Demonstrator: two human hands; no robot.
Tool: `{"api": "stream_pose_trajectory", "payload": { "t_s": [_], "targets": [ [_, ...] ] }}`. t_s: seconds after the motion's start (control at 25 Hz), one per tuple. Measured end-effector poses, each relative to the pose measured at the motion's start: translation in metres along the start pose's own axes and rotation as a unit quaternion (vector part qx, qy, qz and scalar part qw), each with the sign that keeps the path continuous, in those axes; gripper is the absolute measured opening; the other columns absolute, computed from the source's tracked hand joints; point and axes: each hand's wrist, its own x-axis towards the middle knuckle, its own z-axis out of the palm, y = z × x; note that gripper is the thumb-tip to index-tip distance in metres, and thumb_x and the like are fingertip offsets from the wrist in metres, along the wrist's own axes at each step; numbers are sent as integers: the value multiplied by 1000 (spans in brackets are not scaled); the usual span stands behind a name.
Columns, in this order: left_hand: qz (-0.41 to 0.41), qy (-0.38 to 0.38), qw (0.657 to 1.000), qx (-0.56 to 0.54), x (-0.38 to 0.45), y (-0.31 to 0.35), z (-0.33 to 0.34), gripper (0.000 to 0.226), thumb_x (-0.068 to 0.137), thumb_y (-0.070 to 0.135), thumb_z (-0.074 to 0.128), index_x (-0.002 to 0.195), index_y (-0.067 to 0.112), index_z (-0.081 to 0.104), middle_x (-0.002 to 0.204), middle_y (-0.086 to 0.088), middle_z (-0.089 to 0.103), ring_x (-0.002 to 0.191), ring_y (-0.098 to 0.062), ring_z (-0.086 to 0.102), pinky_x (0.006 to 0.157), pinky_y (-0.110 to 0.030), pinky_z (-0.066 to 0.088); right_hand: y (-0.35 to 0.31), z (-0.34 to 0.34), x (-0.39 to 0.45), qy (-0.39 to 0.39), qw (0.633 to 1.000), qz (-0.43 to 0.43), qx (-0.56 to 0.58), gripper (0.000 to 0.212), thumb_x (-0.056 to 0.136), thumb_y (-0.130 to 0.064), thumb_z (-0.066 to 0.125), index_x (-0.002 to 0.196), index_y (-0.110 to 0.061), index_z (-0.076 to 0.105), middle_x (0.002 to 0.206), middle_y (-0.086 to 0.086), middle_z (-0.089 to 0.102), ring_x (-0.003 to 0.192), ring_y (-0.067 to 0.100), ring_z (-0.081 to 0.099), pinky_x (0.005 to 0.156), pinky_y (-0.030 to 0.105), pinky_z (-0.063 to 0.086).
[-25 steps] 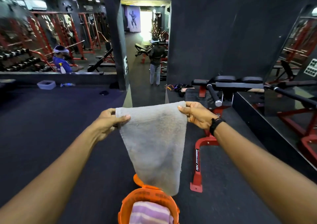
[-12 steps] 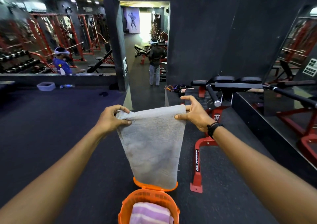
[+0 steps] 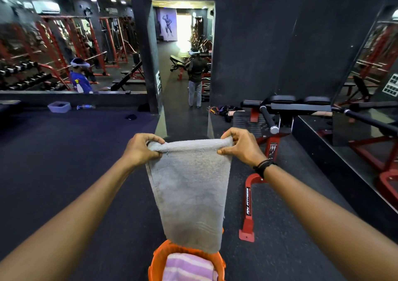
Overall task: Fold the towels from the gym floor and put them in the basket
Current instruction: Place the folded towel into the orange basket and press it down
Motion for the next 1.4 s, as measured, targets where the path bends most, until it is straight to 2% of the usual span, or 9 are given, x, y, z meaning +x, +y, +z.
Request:
{"api": "stream_pose_trajectory", "payload": {
  "t_s": [0.24,0.48,0.6,0.68,0.8,0.88,1.04,1.2,1.4],
  "targets": [
    [53,64,989,124,5,-10,1,20,64,31,87,78,23,75,82,-1,64,85,-19,53,65,-32,43,13,4,8,18,995,-46,-83,17,70,-16,83,79,-14,68,89,-4,52,77,0,43,65,17,38],
    [10,-145,969,199,5,-15,-7,14,79,31,76,77,18,71,77,-4,70,69,-11,59,58,-25,43,14,-8,7,-153,985,-10,-85,20,72,-18,82,81,-9,67,80,1,69,72,9,61,67,27,51],
    [56,-33,996,-68,10,10,-16,8,85,22,70,84,14,67,78,-6,65,63,-5,56,57,-16,42,-8,-38,24,-166,981,2,96,17,78,-8,75,92,-4,65,82,2,68,72,10,64,66,25,53],
    [39,-8,961,-273,10,24,-20,22,82,24,73,101,18,64,91,-1,69,73,-1,65,66,-15,49,-20,-54,31,-167,943,47,283,22,83,-5,67,104,-12,63,93,-1,71,83,11,69,69,27,57],
    [-55,-178,965,-184,-17,0,0,52,61,44,87,104,22,67,102,5,72,95,-7,68,84,-23,52,0,-29,6,-284,937,105,176,15,87,-9,65,82,-22,71,78,-9,71,77,6,66,63,19,53],
    [-141,-140,952,-232,-22,-20,8,73,40,60,88,95,15,70,98,-3,74,88,-14,69,79,-27,54,18,-12,-7,-286,921,152,217,5,86,-16,66,88,-14,69,83,-4,71,77,9,64,66,20,54],
    [-216,-68,894,-387,-16,-30,13,74,71,42,77,130,4,54,101,-8,69,85,-19,63,82,-39,51,27,0,-2,-196,864,197,420,21,92,-18,55,106,-5,63,93,5,72,78,12,70,67,23,58],
    [-122,-115,932,-321,-20,-34,22,130,45,23,94,149,35,17,118,-6,65,106,-19,63,95,-38,50,30,7,0,-222,857,184,428,34,87,1,59,120,-2,56,110,14,69,93,20,69,77,29,59],
    [-49,-7,995,-84,-14,-50,30,72,59,13,89,120,33,57,120,3,57,108,-21,56,89,-39,51,32,19,-1,-122,925,177,313,88,69,19,71,137,-13,25,115,22,61,96,27,65,80,38,58]
  ]
}}
